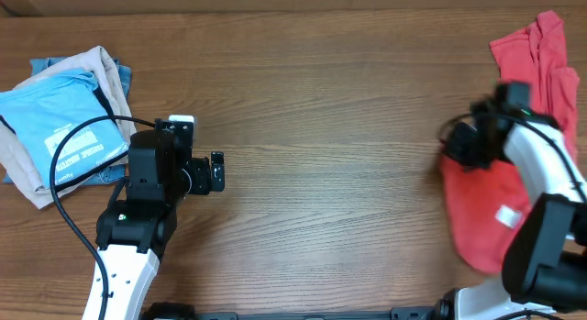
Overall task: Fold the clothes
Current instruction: 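Drag the red T-shirt with the right gripper to the table center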
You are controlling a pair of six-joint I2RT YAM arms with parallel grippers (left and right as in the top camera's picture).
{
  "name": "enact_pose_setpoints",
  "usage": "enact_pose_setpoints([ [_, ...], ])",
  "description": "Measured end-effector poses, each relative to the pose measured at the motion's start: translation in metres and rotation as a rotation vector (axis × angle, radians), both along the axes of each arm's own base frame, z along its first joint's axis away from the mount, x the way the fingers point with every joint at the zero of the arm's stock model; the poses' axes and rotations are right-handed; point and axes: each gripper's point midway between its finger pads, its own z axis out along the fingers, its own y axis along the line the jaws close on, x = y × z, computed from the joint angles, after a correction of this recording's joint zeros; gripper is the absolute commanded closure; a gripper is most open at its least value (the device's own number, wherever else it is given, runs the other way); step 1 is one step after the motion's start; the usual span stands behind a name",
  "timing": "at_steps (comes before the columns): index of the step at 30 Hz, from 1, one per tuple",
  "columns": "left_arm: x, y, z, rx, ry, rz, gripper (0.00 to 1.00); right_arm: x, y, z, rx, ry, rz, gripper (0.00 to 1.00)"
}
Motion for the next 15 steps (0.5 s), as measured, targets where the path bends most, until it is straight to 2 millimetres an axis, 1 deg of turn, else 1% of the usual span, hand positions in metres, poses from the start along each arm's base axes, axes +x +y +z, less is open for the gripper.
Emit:
enact_pose_setpoints([
  [1,0.001,0.000,0.001,-0.001,-0.007,0.000,0.00,0.011,0.025,0.012,0.025,-0.041,0.069,0.96],
  [4,0.004,0.000,0.004,-0.002,-0.021,0.000,0.00,0.036,0.085,0.041,0.068,-0.159,0.234,0.96],
  [7,0.005,-0.001,0.005,-0.003,-0.028,0.000,0.00,0.057,0.147,0.072,0.102,-0.320,0.385,0.96],
  [9,0.005,0.000,0.005,-0.003,-0.028,0.000,0.00,0.069,0.182,0.090,0.127,-0.430,0.449,0.96],
  [10,0.005,-0.001,0.005,-0.003,-0.028,0.000,0.00,0.072,0.195,0.097,0.140,-0.469,0.471,0.96],
  [11,0.005,0.000,0.005,-0.003,-0.028,0.000,0.00,0.079,0.213,0.109,0.160,-0.536,0.492,0.96],
  [12,0.005,0.000,0.005,-0.003,-0.028,0.000,0.00,0.081,0.220,0.115,0.166,-0.567,0.502,0.94],
  [13,0.005,-0.001,0.005,-0.003,-0.028,0.000,0.00,0.087,0.232,0.126,0.181,-0.628,0.515,0.86],
  [14,0.005,0.000,0.005,-0.003,-0.028,0.000,0.00,0.092,0.241,0.136,0.191,-0.678,0.521,0.75],
  [15,0.005,-0.001,0.005,-0.003,-0.029,0.000,0.00,0.095,0.248,0.145,0.197,-0.720,0.521,0.70],
])
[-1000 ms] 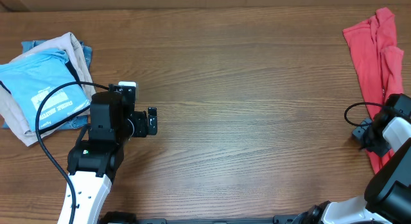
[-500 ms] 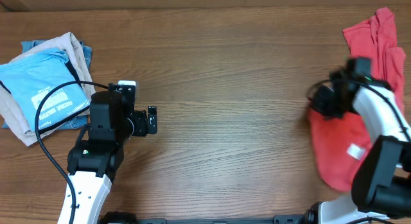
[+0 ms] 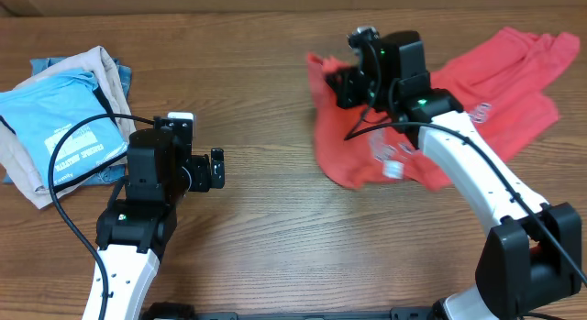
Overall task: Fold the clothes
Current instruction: 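Drag the red T-shirt with the right gripper to the table center, then grasp the T-shirt's left side with the left gripper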
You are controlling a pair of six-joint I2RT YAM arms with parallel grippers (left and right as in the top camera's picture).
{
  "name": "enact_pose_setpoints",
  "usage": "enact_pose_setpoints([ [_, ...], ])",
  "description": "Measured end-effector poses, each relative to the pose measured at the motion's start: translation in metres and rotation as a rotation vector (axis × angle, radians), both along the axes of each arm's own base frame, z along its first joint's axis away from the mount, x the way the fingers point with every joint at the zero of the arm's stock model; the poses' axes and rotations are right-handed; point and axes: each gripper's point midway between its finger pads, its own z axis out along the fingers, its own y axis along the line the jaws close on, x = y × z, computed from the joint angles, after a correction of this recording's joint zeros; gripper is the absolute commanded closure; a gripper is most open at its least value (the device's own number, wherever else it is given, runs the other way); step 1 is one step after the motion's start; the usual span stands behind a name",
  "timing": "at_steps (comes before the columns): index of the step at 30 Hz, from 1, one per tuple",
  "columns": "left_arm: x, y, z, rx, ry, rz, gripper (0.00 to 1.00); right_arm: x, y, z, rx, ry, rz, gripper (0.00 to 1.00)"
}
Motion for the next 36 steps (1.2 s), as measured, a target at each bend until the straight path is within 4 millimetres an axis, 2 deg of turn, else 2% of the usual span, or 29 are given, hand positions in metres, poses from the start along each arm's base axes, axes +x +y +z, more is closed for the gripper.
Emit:
enact_pose_setpoints([
  [2,0.000,0.000,0.000,0.000,0.000,0.000,0.00,0.003,0.007,0.009,0.006,-0.044,0.001,0.70],
  [3,0.000,0.000,0.000,0.000,-0.001,0.000,0.00,0.004,0.007,0.011,0.001,-0.050,-0.008,0.64],
  [5,0.000,0.000,0.000,0.000,-0.002,0.000,0.00,0.004,-0.001,0.005,-0.020,-0.022,-0.047,0.43],
  [7,0.000,-0.001,0.000,-0.003,-0.002,-0.003,0.00,0.004,-0.013,-0.004,-0.052,0.014,-0.083,0.41],
  [11,0.001,-0.004,0.002,-0.016,-0.009,-0.016,0.00,-0.002,-0.055,-0.032,-0.122,0.147,-0.178,0.32],
  [15,0.014,-0.017,0.015,-0.072,-0.075,-0.067,0.00,-0.015,-0.118,-0.060,-0.190,0.312,-0.311,0.21],
  [17,0.020,-0.029,0.015,-0.117,-0.084,-0.100,0.02,-0.023,-0.147,-0.070,-0.216,0.382,-0.378,0.17],
  [20,0.028,-0.050,0.005,-0.182,-0.055,-0.141,0.02,-0.035,-0.185,-0.080,-0.237,0.466,-0.465,0.10],
  [23,0.036,-0.081,-0.014,-0.255,-0.001,-0.196,0.01,-0.044,-0.217,-0.085,-0.241,0.524,-0.540,0.01],
  [26,0.043,-0.118,-0.032,-0.338,0.042,-0.247,0.01,-0.058,-0.247,-0.088,-0.235,0.587,-0.610,0.00],
  [32,0.047,-0.185,-0.074,-0.468,0.133,-0.303,0.07,-0.079,-0.285,-0.091,-0.219,0.665,-0.708,0.00],
  [36,0.038,-0.205,-0.110,-0.522,0.249,-0.262,0.14,-0.087,-0.296,-0.092,-0.212,0.691,-0.736,0.00],
])
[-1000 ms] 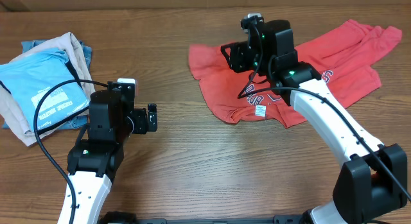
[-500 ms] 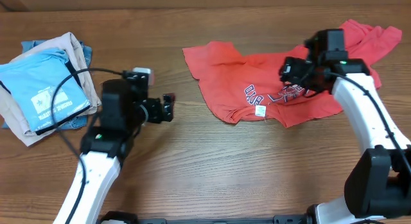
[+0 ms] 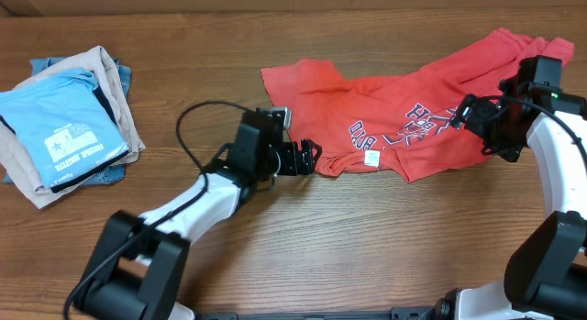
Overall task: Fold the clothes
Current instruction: 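Grasp the T-shirt's left side with the left gripper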
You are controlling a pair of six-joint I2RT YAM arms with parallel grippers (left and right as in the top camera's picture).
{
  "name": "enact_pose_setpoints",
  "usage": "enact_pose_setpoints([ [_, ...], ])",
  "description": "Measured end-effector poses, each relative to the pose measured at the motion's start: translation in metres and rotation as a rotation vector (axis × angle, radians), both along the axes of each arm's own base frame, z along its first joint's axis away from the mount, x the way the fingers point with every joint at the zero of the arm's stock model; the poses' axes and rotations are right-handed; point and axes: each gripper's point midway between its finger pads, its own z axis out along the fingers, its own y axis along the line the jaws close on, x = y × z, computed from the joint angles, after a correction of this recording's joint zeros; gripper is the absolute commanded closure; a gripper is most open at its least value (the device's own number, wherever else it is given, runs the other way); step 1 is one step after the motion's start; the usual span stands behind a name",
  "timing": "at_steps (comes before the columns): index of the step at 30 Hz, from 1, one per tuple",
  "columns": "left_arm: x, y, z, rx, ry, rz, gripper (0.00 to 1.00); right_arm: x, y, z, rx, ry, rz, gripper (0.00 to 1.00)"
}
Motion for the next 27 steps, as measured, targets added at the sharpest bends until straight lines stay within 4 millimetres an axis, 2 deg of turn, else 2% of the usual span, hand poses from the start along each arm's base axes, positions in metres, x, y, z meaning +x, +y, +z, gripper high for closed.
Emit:
enact_pose_setpoints([
  [4,-0.011,-0.007,-0.029,-0.018,0.132,0.049,0.18,-0.001,-0.002,0.000,0.001,0.003,-0.005,0.00],
  [6,-0.013,-0.009,-0.036,-0.029,0.175,0.074,0.29,-0.001,-0.002,0.000,0.001,0.003,-0.005,0.00],
  [8,-0.012,-0.012,-0.039,-0.055,0.200,0.106,0.42,-0.001,-0.002,0.000,0.002,0.003,-0.005,0.00],
  [15,-0.007,-0.017,-0.042,-0.090,0.207,0.134,0.47,-0.003,-0.001,-0.001,0.003,0.009,-0.005,0.00],
  [19,-0.007,-0.020,-0.048,-0.099,0.232,0.149,0.56,-0.003,-0.001,-0.001,0.003,0.010,-0.005,0.00],
  [21,-0.007,-0.023,-0.049,-0.103,0.239,0.153,0.65,-0.003,-0.001,-0.001,0.003,0.010,-0.004,0.00],
  [24,-0.007,-0.023,-0.052,-0.103,0.240,0.155,0.96,-0.003,-0.001,-0.001,0.003,0.010,-0.005,0.00],
  [27,-0.003,-0.023,-0.052,-0.110,0.229,0.167,0.96,-0.003,-0.001,-0.001,0.004,0.010,-0.005,0.00],
])
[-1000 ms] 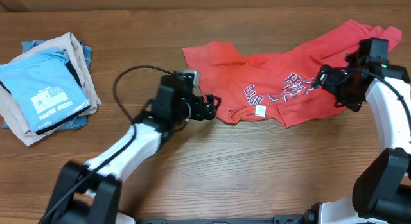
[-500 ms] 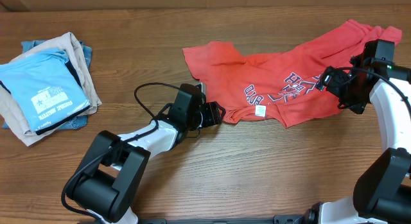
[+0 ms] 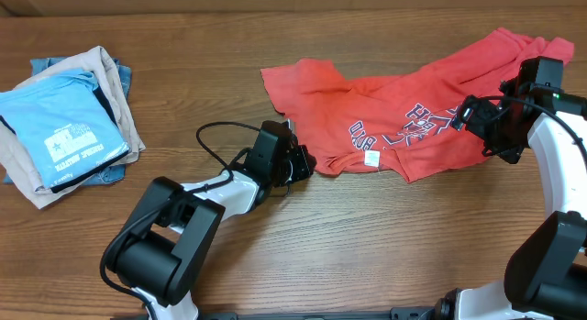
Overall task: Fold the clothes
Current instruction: 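Grasp the T-shirt's left side with the left gripper, then pull the T-shirt apart with both grippers to spread it flat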
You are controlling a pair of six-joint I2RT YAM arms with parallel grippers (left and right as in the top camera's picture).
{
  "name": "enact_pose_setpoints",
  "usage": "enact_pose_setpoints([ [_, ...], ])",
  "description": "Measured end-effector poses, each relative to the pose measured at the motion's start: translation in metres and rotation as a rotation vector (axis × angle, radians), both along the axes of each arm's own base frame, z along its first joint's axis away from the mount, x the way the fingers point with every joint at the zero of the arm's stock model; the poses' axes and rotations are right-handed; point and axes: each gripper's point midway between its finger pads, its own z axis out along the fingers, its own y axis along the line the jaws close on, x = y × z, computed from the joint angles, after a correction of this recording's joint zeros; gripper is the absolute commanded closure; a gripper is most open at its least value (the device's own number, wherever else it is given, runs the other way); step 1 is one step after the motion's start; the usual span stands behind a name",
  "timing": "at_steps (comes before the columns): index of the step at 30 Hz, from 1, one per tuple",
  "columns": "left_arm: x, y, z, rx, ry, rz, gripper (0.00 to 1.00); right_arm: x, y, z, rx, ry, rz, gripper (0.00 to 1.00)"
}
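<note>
A red T-shirt (image 3: 394,91) with white lettering lies spread and wrinkled across the middle and right of the table. My left gripper (image 3: 305,163) sits low at the shirt's lower left hem, its dark fingers touching the cloth; their gap is too small to read. My right gripper (image 3: 461,114) rests on the shirt's right part beside the lettering. Creases in the fabric run toward it, and it looks shut on the cloth.
A stack of folded clothes (image 3: 64,127), light blue on top over beige and denim, lies at the far left. Bare wooden table (image 3: 367,237) stretches along the front. The left arm's cable (image 3: 215,132) loops over the table.
My left arm has dropped lower and drawn in slightly, with its gripper tight against the shirt's lower left hem. The shirt and my right gripper have not moved.
The red shirt was first bunched at the far right under my right gripper, with the left arm idle by the folded stack. Then my right gripper held it at the table's middle. Later it lay spread out, right gripper at its right, left gripper at its hem.
</note>
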Motion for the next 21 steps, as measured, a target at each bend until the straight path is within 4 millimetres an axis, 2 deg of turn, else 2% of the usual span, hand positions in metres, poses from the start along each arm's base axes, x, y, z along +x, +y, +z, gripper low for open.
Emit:
enact_pose_setpoints([
  [3,0.007,0.000,0.005,-0.011,-0.032,0.008,0.96,0.000,0.000,0.000,0.000,0.001,0.000,0.00],
  [7,0.022,0.023,0.009,0.007,-0.060,0.042,0.96,-0.002,0.001,-0.001,0.002,0.009,0.001,0.00],
  [10,0.053,0.071,0.032,0.015,-0.123,0.143,0.96,-0.002,0.001,-0.001,0.003,0.010,0.000,0.00],
  [13,0.094,0.141,0.077,0.017,-0.220,0.299,0.96,-0.002,0.001,-0.001,0.002,0.010,0.001,0.00],
  [14,0.108,0.169,0.096,0.021,-0.253,0.360,0.59,-0.002,0.001,-0.001,0.002,0.010,0.001,0.00],
  [15,0.117,0.191,0.111,0.021,-0.276,0.406,0.07,-0.002,0.001,-0.001,0.003,0.010,0.001,0.00],
  [16,0.126,0.215,0.128,0.025,-0.304,0.445,0.00,-0.002,0.001,-0.001,0.002,0.009,0.000,0.00],
  [17,0.136,0.248,0.153,0.023,-0.342,0.494,0.00,-0.002,0.001,-0.001,0.003,0.009,0.000,0.00],
  [19,0.134,0.262,0.162,0.026,-0.322,0.495,0.00,-0.002,0.001,-0.001,0.003,0.010,0.000,0.00],
  [21,0.120,0.259,0.154,0.026,-0.242,0.457,0.00,-0.002,0.001,-0.001,0.002,0.010,0.000,0.00],
])
